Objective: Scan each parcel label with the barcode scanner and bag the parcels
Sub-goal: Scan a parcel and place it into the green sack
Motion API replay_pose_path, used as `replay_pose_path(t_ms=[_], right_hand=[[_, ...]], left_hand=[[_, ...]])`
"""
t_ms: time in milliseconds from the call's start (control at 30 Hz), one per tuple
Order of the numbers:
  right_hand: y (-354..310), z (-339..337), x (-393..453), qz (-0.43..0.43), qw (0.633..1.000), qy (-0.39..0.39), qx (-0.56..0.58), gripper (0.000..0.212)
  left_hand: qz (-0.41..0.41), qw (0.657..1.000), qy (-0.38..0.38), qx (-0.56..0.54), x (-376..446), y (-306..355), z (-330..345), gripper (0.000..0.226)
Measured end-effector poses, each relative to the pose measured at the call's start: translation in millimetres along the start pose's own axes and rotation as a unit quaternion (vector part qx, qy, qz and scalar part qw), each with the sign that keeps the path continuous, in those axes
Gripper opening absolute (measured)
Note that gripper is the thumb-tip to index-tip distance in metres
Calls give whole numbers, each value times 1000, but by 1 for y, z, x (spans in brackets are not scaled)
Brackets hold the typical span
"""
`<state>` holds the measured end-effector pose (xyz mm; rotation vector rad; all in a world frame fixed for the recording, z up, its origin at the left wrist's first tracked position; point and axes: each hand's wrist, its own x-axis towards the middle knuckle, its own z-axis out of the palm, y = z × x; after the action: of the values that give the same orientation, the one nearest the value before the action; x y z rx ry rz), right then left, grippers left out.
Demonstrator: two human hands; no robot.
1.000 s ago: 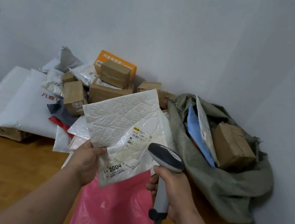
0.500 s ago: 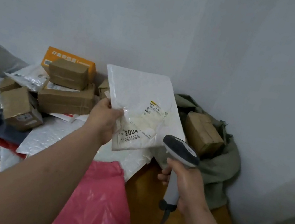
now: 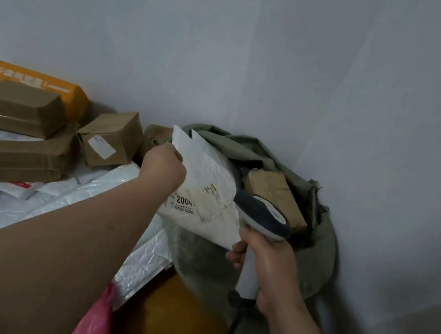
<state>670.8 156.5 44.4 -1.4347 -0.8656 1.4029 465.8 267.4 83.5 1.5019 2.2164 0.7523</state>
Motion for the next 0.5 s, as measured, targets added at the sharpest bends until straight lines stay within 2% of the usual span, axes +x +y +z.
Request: replay_pose_path(t_ms=[100,167,233,267,333,367,500], right_hand=[[1,-4,17,17,1000,-15,-4,15],[4,-8,25,29,999,-22,-9,16],[8,-13,31,41,999,-23,-15,16],[10,-16,33,45,999,-22,-17,16],[14,-20,34,50,998,-21,-16,15],[16,-21,34,51,998,-21,-15,14],[21,-16,22,50,998,-34,-9,13]], left_hand=[[-13,999,-33,-18,5,13,16,44],[0,994,-105,-18,7,24,31,55],[10,978,-199,58,6,33,46,56],[2,971,-216,97,5,34,53,56],[19,967,-207,150,6,27,61,63],[23,972,-189,137,5,22,61,68],[6,999,-32,-21,-2,-11,46,70]])
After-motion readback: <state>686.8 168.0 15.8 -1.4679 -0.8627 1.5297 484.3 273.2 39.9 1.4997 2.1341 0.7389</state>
